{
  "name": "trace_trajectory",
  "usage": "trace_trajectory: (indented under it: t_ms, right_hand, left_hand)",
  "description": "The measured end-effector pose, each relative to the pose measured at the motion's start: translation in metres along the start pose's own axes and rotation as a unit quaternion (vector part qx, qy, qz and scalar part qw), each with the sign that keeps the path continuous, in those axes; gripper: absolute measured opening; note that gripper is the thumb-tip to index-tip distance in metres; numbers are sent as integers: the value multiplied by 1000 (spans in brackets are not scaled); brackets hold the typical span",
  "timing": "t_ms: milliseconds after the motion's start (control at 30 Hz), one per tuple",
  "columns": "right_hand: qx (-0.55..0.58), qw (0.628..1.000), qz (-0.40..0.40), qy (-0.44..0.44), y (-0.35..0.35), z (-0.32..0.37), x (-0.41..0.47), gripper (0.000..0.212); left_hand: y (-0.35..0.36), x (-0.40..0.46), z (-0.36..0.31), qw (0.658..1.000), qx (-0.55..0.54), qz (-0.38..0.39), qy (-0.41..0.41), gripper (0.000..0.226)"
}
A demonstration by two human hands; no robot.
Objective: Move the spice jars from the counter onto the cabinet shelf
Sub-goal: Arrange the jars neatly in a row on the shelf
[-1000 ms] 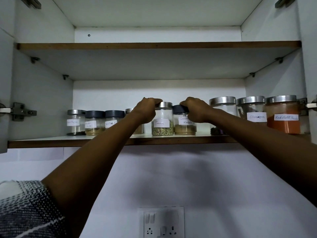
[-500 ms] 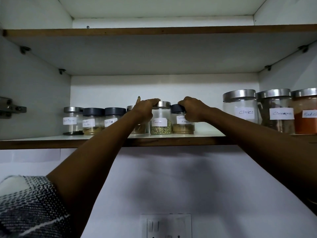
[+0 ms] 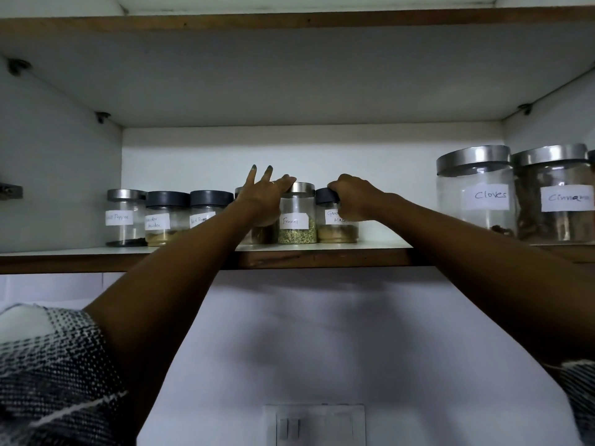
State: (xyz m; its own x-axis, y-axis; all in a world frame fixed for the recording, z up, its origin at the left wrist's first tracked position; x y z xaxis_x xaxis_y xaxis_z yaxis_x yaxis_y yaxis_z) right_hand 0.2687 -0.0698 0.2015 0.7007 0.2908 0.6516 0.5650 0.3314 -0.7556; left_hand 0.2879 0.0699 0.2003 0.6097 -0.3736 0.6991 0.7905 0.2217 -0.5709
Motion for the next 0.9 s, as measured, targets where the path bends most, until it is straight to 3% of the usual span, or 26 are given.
trace_trajectory:
  t_ms: [333,500,600,733,767,900]
  right_hand:
    - [-5,1000,26,5,11,-1,7,17]
    - [1,1000,23,-1,13,-3,6,19]
    - [3,1000,18,2,15,-4,4,31]
    - [2,1000,15,6,17,-4,2,24]
    - [1,1000,16,9,18,-5,1,27]
    - [-14,1000,7,16,13,-3,-6,73]
  left_hand:
    - [18,7,-1,991,113,72,20,83]
    - [22,6,-2,989,114,86,23,85]
    - [23,6,-5,989,120,87,27,86]
    - [24,2,-7,988,125,82,26,86]
    - [23,1,-9,988,135,74,27,85]
    - [10,0,-19,983,178,29,34,79]
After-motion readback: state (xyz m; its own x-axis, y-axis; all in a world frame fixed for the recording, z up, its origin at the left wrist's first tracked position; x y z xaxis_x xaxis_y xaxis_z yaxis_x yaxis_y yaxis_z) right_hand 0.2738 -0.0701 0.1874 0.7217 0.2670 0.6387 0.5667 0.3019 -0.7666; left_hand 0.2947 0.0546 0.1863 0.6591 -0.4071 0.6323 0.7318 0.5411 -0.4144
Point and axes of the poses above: each hand's wrist, its own x-axis towards the middle knuckle, its own y-axis out of the palm, z = x × y, the point moved 8 cm from there along x, towards the middle knuckle, and after that the axes turned 15 degrees about x, right-handed, at the moved point
